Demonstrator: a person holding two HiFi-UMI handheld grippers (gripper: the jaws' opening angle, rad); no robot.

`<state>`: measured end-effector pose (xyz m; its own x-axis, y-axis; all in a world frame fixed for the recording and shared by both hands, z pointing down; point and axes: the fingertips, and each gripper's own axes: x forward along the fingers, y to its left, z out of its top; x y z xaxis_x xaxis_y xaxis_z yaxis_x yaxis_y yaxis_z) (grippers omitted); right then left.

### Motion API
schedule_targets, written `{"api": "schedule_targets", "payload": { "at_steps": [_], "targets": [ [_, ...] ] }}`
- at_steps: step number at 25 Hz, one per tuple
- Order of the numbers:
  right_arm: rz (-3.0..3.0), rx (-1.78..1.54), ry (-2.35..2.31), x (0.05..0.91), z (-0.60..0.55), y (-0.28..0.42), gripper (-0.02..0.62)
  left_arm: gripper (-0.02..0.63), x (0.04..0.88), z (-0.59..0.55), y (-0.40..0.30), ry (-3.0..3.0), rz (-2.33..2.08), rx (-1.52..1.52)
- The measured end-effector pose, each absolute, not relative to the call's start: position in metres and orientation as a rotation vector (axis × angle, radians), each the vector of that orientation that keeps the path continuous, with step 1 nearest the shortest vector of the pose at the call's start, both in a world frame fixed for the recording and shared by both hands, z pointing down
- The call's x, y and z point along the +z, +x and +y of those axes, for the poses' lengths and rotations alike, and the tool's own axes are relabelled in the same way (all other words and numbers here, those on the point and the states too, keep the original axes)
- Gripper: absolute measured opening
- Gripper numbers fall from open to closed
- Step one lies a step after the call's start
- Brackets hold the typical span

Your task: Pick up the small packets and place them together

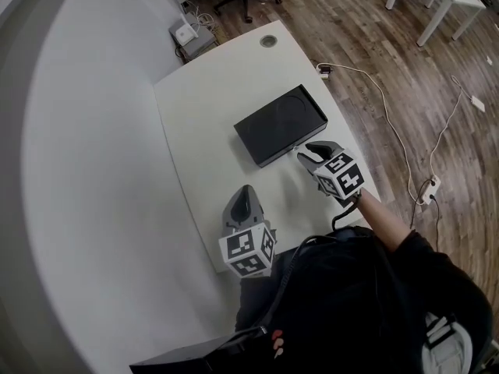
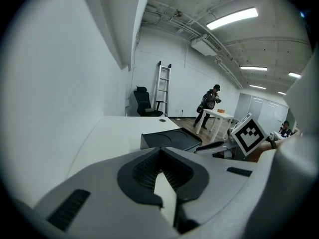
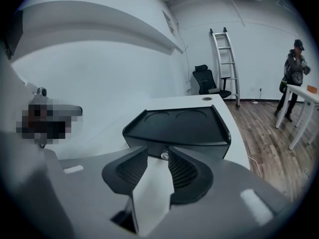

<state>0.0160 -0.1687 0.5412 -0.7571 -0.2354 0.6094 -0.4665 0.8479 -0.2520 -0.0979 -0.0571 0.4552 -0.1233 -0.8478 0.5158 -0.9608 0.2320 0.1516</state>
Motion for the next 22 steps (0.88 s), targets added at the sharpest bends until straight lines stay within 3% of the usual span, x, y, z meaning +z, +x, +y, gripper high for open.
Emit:
{"api": "schedule_targets", "payload": {
  "at_steps": [4, 22],
  "targets": [
    [-2.362, 0.553, 0.546, 0.565, -0.173, 0.004, 0.126, 0.000, 0.465, -0.064, -0.109, 1.684, -1.961, 0.328],
    [-2.163, 0.523, 0.813, 0.612, -0.187, -0.013, 0.105, 0.000, 0.513, -0.078, -0.122, 1.736, -1.775, 0.338]
  ]
}}
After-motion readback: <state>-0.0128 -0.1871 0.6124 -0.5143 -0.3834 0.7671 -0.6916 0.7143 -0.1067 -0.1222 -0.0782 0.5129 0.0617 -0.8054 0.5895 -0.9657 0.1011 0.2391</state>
